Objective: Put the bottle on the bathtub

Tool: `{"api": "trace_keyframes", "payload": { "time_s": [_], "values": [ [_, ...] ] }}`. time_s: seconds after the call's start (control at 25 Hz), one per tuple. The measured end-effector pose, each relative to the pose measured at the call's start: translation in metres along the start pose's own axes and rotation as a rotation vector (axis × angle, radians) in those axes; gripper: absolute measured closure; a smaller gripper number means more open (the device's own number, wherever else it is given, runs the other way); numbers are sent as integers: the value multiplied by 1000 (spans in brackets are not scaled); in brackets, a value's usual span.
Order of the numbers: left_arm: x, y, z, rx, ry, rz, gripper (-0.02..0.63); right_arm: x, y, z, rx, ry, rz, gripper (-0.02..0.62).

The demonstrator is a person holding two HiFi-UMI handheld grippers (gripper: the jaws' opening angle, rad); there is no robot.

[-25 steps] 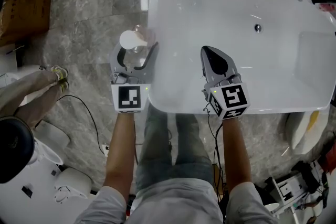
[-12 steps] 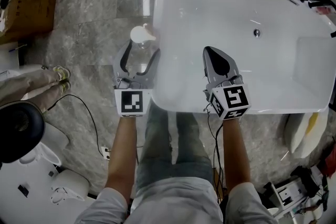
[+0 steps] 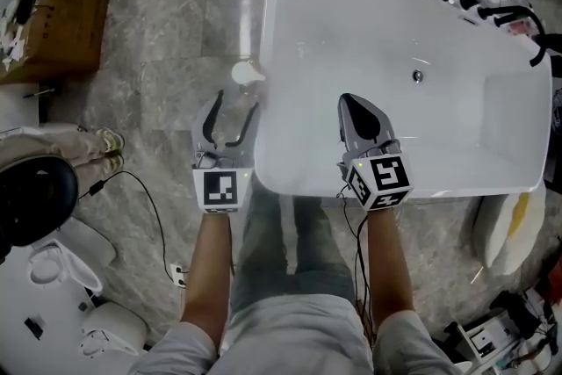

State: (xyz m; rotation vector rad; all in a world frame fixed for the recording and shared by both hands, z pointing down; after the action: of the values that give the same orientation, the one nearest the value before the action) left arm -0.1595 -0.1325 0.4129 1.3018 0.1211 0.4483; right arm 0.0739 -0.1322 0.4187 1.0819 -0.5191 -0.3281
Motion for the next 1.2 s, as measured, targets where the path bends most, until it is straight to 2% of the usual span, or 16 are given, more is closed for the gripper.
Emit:
{"api": "trace_keyframes", "payload": {
  "time_s": [0.36, 0.72, 1.2],
  "values": [
    [-3, -59, -36, 15, -30, 16, 464, -7, -53, -54, 77, 70, 15, 592],
    [9, -130, -61, 73, -49, 2, 607, -8, -110, -123, 166, 138, 1, 592],
    [30, -214, -83, 158, -32, 18, 609, -4, -174, -191, 298, 176, -32, 592]
  ]
}}
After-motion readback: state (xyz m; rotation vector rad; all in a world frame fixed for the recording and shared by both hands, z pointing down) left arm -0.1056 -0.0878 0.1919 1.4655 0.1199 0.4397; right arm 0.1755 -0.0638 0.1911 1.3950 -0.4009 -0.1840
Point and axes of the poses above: the fingertips, and each gripper's own axes: z forward along the fingers, x to its right, y out of its underside, the point moved 7 cm from there along -z, backward along the fingers, and after that the axes turned 5 degrees about -y, right-handed, at the moved point
